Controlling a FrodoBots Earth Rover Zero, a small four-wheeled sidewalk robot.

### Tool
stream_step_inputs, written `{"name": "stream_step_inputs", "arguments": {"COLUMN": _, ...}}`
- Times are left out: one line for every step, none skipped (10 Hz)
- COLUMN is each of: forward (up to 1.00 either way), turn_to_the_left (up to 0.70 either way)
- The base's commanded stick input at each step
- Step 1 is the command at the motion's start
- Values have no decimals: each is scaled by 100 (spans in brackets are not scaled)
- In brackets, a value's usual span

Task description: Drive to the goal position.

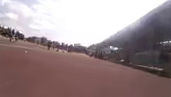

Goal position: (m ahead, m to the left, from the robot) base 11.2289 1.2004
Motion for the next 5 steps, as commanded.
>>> {"name": "stream_step_inputs", "arguments": {"forward": 70, "turn_to_the_left": 0}}
{"name": "stream_step_inputs", "arguments": {"forward": 70, "turn_to_the_left": 0}}
{"name": "stream_step_inputs", "arguments": {"forward": 70, "turn_to_the_left": 0}}
{"name": "stream_step_inputs", "arguments": {"forward": 70, "turn_to_the_left": 0}}
{"name": "stream_step_inputs", "arguments": {"forward": 70, "turn_to_the_left": 0}}
